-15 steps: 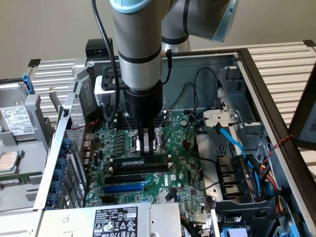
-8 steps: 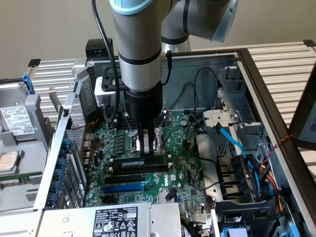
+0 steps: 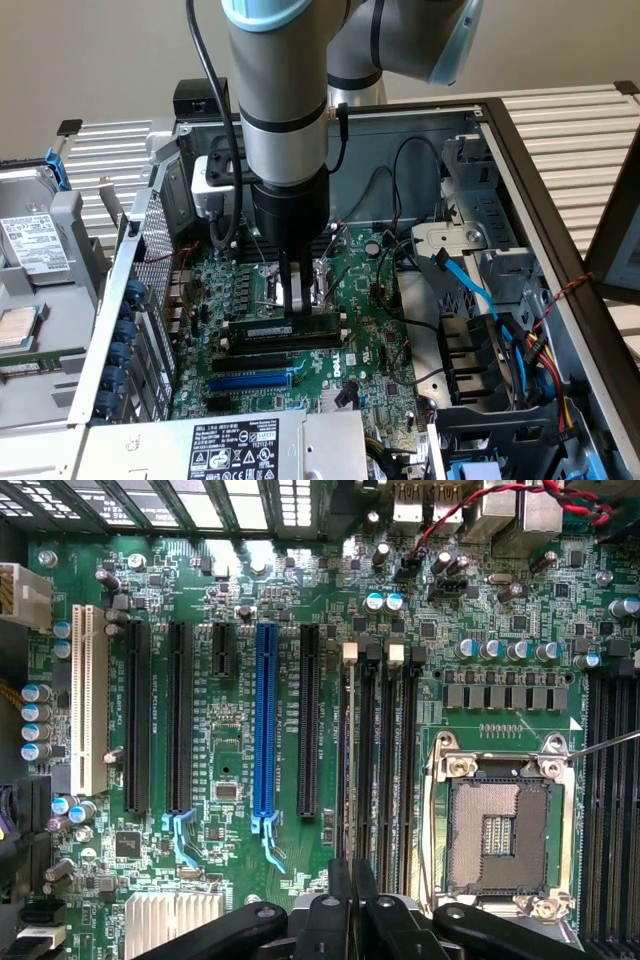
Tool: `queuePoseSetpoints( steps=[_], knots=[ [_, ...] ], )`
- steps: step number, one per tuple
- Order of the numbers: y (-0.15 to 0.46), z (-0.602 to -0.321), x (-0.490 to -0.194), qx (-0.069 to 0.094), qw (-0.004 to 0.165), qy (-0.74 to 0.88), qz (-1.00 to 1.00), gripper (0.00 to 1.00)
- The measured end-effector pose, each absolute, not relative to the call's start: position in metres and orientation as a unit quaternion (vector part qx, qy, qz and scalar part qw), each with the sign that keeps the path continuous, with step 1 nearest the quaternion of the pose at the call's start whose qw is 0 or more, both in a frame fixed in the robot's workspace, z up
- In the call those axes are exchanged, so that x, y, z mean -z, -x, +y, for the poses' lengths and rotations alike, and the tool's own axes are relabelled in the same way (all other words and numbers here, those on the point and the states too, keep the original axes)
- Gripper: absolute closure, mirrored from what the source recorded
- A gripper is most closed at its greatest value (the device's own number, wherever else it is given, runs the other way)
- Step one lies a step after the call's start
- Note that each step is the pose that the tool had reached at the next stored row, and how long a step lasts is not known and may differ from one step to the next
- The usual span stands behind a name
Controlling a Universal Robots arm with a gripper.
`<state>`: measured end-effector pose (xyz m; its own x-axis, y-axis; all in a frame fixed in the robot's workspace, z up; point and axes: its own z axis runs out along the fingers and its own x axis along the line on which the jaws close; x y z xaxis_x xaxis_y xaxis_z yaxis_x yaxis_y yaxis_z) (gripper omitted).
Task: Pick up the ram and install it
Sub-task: 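Insert the ram into the slot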
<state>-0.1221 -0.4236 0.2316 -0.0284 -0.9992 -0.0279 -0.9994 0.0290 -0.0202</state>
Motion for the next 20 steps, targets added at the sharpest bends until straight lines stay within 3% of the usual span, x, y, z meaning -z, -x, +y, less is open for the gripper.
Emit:
queuePoseSetpoints(
  steps=[20],
  knots=[
    [0.1221,-0.4242,-0.2299,-0.011,0.013,0.698,0.716,0.87]
  ],
)
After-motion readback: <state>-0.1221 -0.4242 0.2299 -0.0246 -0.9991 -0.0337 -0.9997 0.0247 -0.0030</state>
